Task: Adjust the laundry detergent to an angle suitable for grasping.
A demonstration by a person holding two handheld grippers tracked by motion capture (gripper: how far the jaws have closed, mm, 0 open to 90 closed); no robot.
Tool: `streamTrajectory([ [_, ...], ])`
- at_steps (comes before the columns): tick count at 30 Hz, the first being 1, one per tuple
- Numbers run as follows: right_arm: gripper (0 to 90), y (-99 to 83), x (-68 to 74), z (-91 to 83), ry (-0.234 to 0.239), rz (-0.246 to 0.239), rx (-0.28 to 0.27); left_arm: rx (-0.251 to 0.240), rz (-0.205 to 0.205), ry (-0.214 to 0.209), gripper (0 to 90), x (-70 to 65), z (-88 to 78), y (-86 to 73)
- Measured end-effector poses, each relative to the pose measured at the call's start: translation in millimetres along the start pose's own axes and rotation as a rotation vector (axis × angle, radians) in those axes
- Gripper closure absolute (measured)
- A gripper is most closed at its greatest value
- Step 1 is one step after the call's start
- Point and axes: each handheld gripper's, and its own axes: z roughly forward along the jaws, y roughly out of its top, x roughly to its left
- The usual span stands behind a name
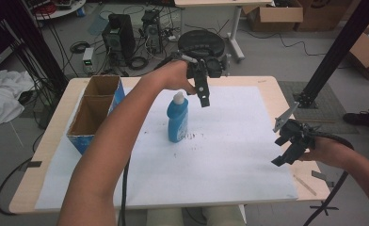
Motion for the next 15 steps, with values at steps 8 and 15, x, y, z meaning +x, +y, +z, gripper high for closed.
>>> streamTrajectory([
  [8,16.9,1.4,-0.2,1.0,0.0,-0.002,-0.001,-0.003,-0.005,0.004,21.3,0.1,-1.6,-1.5],
  [15,16.9,1.5,-0.4,2.8,0.006,-0.011,0.01,-0.003,-0.003,-0.001,21.3,0.0,-0.1,0.3],
])
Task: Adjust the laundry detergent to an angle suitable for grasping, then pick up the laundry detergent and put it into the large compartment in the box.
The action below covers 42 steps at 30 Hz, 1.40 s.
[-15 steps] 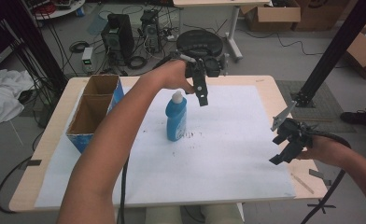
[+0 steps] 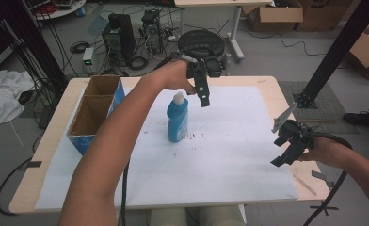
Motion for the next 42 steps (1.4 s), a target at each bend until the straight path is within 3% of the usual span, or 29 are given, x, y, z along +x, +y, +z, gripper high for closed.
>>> streamTrajectory([
  [28,16.8,1.0,-0.4,-1.5,-0.007,-0.014,-0.014,0.014,-0.011,0.014,21.2,-5.2,-2.9,1.5],
  [37,16.8,2.2,-0.8,-0.1,-0.006,-0.018,-0.016,0.016,-0.043,0.025,20.6,-4.5,-3.7,-0.3],
  [42,16.8,1.1,-0.3,-0.1,-0.006,-0.014,-0.016,0.005,-0.083,0.025,20.6,-4.0,-7.2,0.3],
])
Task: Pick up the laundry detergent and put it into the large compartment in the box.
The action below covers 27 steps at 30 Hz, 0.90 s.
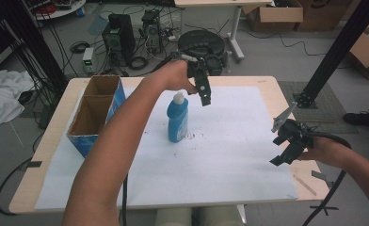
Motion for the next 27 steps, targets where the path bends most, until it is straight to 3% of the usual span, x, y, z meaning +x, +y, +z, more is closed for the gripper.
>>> streamTrajectory([
  [7,16.7,-0.4,-1.5,1.0,-0.002,0.005,-0.003,-0.018,-0.101,0.016,20.4,-1.2,-5.3,-2.1],
  [10,16.7,-0.4,-1.4,3.0,-0.001,0.004,0.0,-0.008,-0.138,0.021,20.3,-1.3,-6.1,-4.0],
  [12,16.7,-0.1,-1.1,3.8,-0.001,0.001,0.0,0.016,-0.185,0.043,19.9,-1.1,-7.6,-6.4],
  [13,16.7,-0.1,-1.1,3.8,-0.001,0.001,0.0,0.016,-0.185,0.043,19.8,-1.1,-7.6,-6.4],
  [16,16.6,1.0,-0.9,4.8,0.003,-0.014,-0.003,0.012,-0.269,0.065,19.6,2.5,-8.3,-11.2],
  [17,16.6,1.0,-0.9,4.8,0.003,-0.014,-0.003,0.012,-0.269,0.065,19.6,2.5,-8.3,-11.2],
  [21,16.6,0.7,-0.6,5.2,0.001,-0.023,-0.009,0.028,-0.339,0.061,18.9,5.9,-6.4,-15.4],
  [24,16.6,-0.6,-0.7,5.1,0.001,-0.017,-0.007,0.0,-0.407,0.053,19.1,9.9,-8.1,-19.0],
  [27,16.6,-2.3,-1.2,5.4,0.0,-0.015,-0.007,-0.008,-0.44,0.06,19.9,11.4,-9.0,-21.2],
])
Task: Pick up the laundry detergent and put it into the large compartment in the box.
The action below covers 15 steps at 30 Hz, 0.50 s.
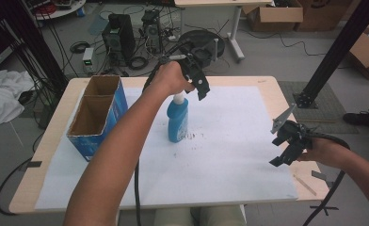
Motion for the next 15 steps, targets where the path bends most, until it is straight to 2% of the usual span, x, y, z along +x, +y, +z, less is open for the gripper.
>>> streamTrajectory([
  [1,16.6,-0.3,-0.1,0.2,-0.001,-0.003,0.0,0.0,-0.016,-0.001,19.9,1.3,-0.3,-0.7],
  [2,16.6,-0.6,0.2,0.3,0.0,-0.002,0.001,-0.007,-0.049,0.006,19.9,3.6,-1.3,-2.3],
  [3,16.6,-0.6,0.2,0.3,0.0,-0.002,0.001,-0.007,-0.049,0.006,19.9,3.6,-1.3,-2.3],
  [4,16.6,-0.6,0.6,0.8,0.0,-0.004,0.004,-0.008,-0.079,0.011,19.7,5.9,-1.7,-4.0],
  [6,16.6,-0.6,1.4,0.5,0.0,0.006,0.01,-0.007,-0.089,0.019,19.6,6.7,-1.6,-4.9],
  [11,16.6,2.1,1.9,0.2,-0.002,-0.013,0.003,0.004,-0.139,0.042,19.7,10.6,-1.0,-9.8],
  [12,16.6,2.2,1.9,0.3,-0.002,-0.016,0.001,-0.003,-0.164,0.03,19.8,12.4,-1.3,-12.0],
  [13,16.6,2.3,1.8,0.4,-0.002,-0.015,0.001,-0.003,-0.164,0.03,19.9,12.4,-1.3,-12.0],
  [15,16.6,2.3,1.7,0.5,-0.002,-0.015,0.001,-0.009,-0.191,0.026,19.8,14.7,-0.9,-14.8],
])
